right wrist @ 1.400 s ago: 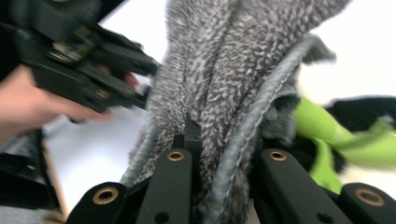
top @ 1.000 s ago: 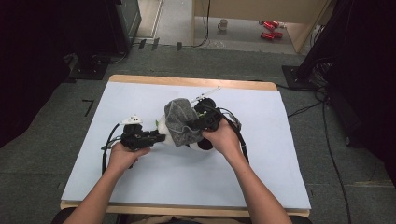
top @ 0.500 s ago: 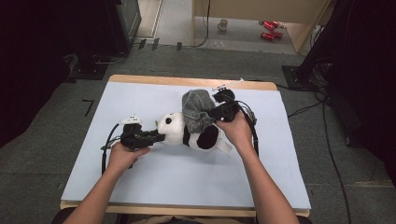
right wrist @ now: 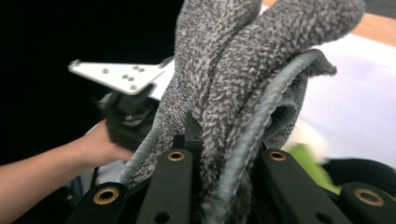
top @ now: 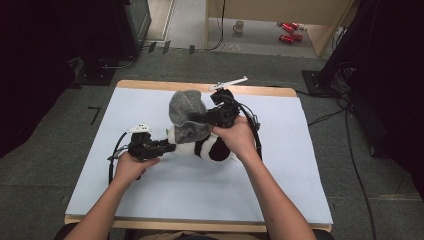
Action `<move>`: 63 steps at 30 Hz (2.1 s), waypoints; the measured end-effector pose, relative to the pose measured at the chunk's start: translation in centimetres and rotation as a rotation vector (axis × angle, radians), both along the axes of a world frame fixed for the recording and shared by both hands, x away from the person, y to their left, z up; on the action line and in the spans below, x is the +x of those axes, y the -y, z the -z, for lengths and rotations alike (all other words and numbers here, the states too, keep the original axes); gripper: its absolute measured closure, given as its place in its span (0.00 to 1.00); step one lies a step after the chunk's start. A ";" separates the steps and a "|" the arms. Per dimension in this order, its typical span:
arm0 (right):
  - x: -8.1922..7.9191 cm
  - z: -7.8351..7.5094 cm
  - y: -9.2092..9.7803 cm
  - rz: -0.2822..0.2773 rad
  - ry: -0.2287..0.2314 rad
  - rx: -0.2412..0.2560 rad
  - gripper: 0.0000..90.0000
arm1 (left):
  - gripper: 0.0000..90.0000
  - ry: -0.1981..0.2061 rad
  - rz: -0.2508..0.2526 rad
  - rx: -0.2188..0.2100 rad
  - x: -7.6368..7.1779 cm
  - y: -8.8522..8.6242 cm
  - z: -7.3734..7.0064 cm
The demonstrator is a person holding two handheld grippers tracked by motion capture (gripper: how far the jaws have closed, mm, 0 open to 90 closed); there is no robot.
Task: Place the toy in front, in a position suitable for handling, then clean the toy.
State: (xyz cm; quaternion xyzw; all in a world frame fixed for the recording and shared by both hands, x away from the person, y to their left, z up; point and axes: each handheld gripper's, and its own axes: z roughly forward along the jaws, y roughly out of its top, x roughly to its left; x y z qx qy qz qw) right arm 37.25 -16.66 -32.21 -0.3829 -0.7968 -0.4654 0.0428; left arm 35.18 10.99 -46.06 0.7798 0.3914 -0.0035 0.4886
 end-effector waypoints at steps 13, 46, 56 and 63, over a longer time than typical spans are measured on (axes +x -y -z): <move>0.3 4.6 0.5 0.029 -0.057 -0.240 0.89 | 0.72 0.009 -0.001 -0.001 0.1 0.3 -0.2; 0.8 -0.3 9.1 0.298 0.066 -0.086 0.89 | 0.73 0.003 0.000 0.053 0.2 0.3 -0.3; 0.8 4.5 8.2 0.250 -0.043 -0.044 0.90 | 0.73 0.004 -0.018 0.057 0.1 0.5 -0.3; -0.1 7.8 8.0 0.251 -0.070 -0.100 0.89 | 0.74 0.003 -0.018 0.064 0.1 0.6 -0.2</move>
